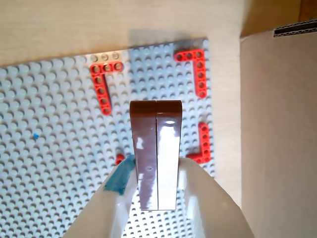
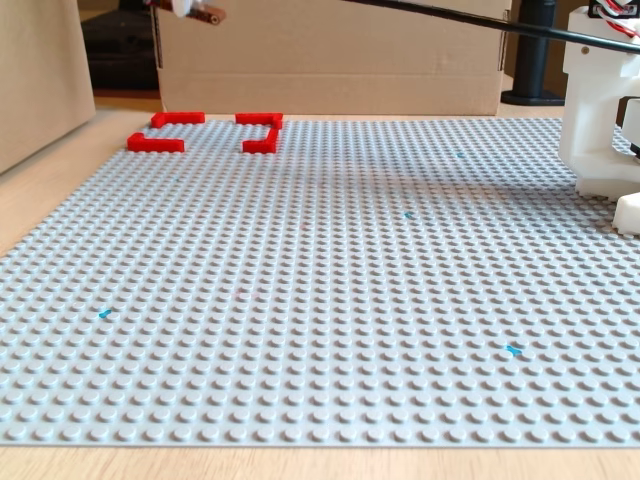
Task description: Grab and store lego
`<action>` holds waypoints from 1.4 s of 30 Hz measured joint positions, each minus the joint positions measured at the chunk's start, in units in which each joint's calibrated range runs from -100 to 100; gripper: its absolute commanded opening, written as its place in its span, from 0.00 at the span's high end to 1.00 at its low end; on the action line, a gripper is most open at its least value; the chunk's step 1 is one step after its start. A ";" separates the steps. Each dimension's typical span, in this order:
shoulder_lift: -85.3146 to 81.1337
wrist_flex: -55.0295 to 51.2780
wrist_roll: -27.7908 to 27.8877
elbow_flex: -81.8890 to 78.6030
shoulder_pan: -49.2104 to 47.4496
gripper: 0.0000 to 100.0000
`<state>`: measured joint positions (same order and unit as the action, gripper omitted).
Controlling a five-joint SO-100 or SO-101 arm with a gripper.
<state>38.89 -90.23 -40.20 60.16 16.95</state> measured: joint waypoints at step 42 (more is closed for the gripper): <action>12.88 1.64 1.70 0.09 1.04 0.98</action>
<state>51.77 -88.59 -38.51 60.25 17.99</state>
